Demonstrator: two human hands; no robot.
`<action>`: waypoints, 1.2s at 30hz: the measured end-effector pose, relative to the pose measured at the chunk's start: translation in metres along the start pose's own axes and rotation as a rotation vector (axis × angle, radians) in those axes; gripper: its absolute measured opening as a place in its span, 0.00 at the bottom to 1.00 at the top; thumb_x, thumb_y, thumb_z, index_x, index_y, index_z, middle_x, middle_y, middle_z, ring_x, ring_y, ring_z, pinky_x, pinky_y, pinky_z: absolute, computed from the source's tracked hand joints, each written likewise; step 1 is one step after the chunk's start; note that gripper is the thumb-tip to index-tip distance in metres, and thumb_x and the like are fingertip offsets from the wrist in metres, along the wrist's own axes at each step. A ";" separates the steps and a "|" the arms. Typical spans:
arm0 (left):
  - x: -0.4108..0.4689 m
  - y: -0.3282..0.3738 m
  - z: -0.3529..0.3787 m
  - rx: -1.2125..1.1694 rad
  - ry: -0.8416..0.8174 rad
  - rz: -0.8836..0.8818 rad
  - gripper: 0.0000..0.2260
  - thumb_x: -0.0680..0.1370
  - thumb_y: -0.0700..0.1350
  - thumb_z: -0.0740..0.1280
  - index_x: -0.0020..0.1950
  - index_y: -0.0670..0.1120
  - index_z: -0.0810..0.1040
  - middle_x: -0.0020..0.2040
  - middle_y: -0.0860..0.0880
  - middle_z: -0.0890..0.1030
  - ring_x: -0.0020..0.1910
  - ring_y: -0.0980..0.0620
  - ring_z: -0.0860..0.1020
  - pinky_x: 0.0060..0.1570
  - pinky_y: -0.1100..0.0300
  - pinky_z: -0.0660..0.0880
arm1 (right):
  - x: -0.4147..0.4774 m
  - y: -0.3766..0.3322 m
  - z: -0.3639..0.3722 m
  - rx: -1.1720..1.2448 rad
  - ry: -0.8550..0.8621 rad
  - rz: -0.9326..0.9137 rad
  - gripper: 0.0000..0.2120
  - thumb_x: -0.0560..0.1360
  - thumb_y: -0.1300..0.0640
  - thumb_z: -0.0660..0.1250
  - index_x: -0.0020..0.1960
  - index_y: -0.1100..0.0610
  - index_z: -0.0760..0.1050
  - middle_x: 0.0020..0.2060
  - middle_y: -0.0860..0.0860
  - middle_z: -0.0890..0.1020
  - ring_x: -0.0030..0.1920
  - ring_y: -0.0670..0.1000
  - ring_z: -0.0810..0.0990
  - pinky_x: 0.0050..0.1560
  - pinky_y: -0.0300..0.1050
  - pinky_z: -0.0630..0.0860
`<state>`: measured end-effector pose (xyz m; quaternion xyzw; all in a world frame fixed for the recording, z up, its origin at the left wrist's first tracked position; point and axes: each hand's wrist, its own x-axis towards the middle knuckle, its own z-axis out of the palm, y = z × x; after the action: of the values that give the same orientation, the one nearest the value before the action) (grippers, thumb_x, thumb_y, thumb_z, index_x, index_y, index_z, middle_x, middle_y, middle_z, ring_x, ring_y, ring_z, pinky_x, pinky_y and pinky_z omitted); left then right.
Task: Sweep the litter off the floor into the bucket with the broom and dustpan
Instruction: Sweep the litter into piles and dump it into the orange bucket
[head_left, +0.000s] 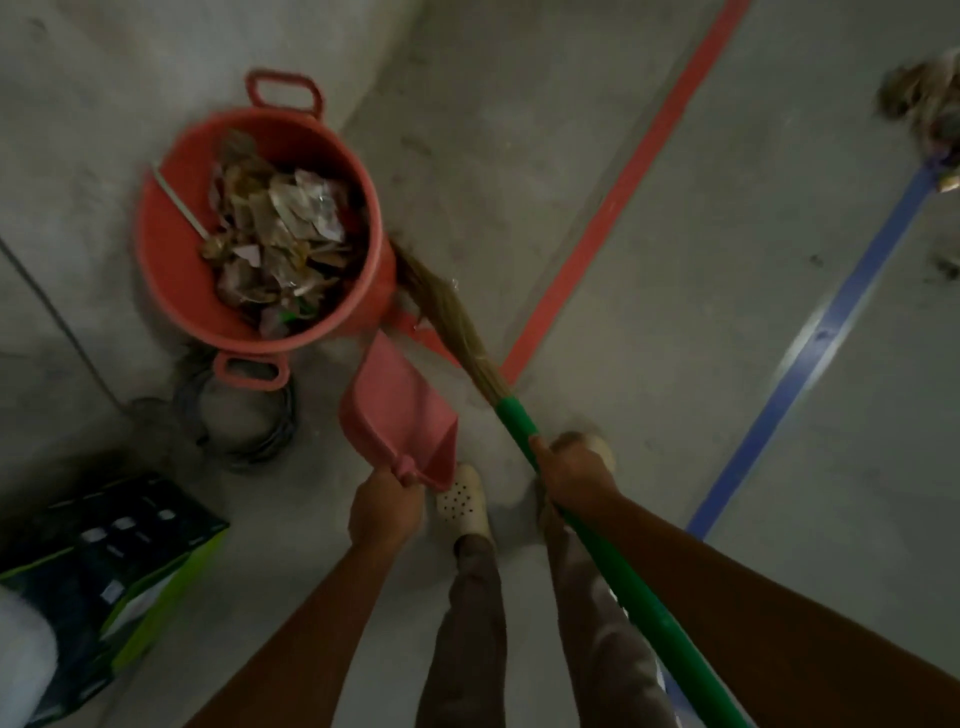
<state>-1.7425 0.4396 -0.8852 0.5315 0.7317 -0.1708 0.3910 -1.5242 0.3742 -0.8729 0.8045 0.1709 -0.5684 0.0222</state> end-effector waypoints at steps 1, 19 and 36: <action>0.014 -0.010 0.009 -0.004 -0.014 -0.006 0.18 0.84 0.53 0.59 0.60 0.40 0.79 0.57 0.35 0.81 0.55 0.36 0.80 0.48 0.56 0.71 | 0.012 0.001 0.009 -0.014 -0.024 0.001 0.25 0.85 0.42 0.51 0.59 0.63 0.75 0.48 0.59 0.80 0.51 0.60 0.81 0.51 0.48 0.77; 0.098 0.113 0.033 0.034 -0.077 0.257 0.13 0.80 0.50 0.64 0.48 0.40 0.79 0.45 0.34 0.83 0.44 0.33 0.83 0.40 0.47 0.78 | 0.095 0.109 -0.069 0.651 0.212 0.339 0.29 0.83 0.37 0.51 0.46 0.62 0.73 0.43 0.62 0.82 0.41 0.58 0.80 0.56 0.59 0.81; 0.023 0.384 0.120 0.057 -0.149 0.467 0.12 0.84 0.44 0.61 0.46 0.38 0.76 0.29 0.42 0.72 0.14 0.56 0.67 0.14 0.66 0.61 | 0.083 0.247 -0.230 0.746 0.102 0.417 0.25 0.83 0.39 0.55 0.47 0.61 0.71 0.34 0.55 0.77 0.28 0.50 0.75 0.25 0.41 0.73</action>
<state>-1.3488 0.5197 -0.9152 0.6830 0.5532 -0.1349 0.4575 -1.2173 0.2154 -0.9075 0.8018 -0.2117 -0.5340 -0.1645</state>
